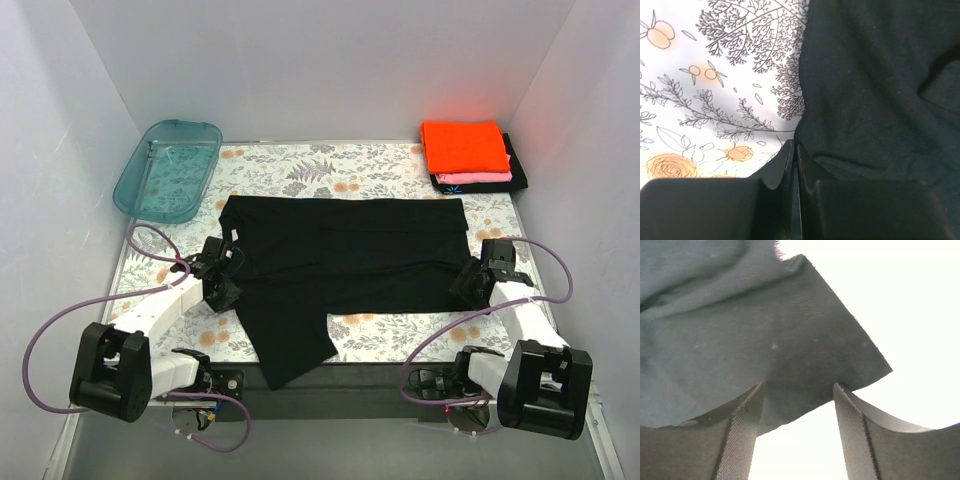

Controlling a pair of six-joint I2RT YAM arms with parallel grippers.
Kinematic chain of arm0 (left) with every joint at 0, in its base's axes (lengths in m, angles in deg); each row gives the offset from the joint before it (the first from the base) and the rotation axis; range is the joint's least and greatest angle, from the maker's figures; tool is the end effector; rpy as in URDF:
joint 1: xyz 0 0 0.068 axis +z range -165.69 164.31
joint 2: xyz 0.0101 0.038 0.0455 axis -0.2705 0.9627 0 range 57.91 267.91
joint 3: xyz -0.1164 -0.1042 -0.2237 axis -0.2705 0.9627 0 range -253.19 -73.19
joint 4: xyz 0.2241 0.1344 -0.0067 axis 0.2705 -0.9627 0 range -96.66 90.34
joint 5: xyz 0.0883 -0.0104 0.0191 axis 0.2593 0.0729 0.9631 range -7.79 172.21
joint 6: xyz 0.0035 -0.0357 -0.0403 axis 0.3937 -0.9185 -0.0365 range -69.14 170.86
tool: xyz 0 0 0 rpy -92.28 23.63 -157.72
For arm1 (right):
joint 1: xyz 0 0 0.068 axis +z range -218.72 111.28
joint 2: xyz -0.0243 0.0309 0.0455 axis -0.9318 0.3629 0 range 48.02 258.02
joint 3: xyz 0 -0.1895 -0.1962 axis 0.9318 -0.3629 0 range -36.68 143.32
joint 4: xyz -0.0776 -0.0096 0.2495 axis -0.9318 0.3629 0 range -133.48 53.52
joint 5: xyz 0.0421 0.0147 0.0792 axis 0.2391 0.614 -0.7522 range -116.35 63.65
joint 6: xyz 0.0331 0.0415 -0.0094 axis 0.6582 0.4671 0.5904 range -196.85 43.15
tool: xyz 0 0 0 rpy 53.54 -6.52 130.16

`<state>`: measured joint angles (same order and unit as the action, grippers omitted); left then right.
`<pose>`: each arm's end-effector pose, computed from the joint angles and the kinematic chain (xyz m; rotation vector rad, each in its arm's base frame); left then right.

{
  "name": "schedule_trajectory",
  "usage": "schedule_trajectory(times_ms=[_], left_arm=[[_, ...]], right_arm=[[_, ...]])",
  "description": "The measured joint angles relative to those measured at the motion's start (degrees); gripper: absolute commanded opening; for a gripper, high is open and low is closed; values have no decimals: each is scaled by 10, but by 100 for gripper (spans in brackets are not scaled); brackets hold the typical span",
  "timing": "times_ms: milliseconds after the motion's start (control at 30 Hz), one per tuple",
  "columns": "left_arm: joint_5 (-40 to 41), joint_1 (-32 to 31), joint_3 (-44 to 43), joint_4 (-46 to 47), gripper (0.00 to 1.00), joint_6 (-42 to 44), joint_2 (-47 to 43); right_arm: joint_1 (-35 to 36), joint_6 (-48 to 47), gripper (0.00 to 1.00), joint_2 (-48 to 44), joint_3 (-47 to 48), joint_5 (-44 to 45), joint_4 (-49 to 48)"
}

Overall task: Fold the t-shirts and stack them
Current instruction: Fold the tshirt

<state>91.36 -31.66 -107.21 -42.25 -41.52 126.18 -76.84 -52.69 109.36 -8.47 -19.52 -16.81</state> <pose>0.1778 -0.0451 0.1641 -1.7995 2.2429 -0.1343 0.1839 -0.0305 0.1670 0.7638 2.4891 -0.0558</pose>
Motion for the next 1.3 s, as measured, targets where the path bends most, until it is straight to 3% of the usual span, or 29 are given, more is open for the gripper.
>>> schedule_trajectory(times_ms=[467,800,967,1100,1200,1300], left_arm=[[5,0,13,22,0,0,-38],[6,0,14,24,0,0,-46],[6,0,14,24,0,-2,-50],[8,0,14,23,0,-5,-53],[10,0,14,21,0,-9,-57],[10,0,14,14,0,-15,-66]], right_arm=[[-55,37,60,8,35,70,95],[-68,52,57,32,18,41,59],[-69,50,44,34,15,37,36],[-69,49,16,36,11,26,9],[-69,49,1,35,9,13,-6],[-69,52,1,30,7,2,-8]])
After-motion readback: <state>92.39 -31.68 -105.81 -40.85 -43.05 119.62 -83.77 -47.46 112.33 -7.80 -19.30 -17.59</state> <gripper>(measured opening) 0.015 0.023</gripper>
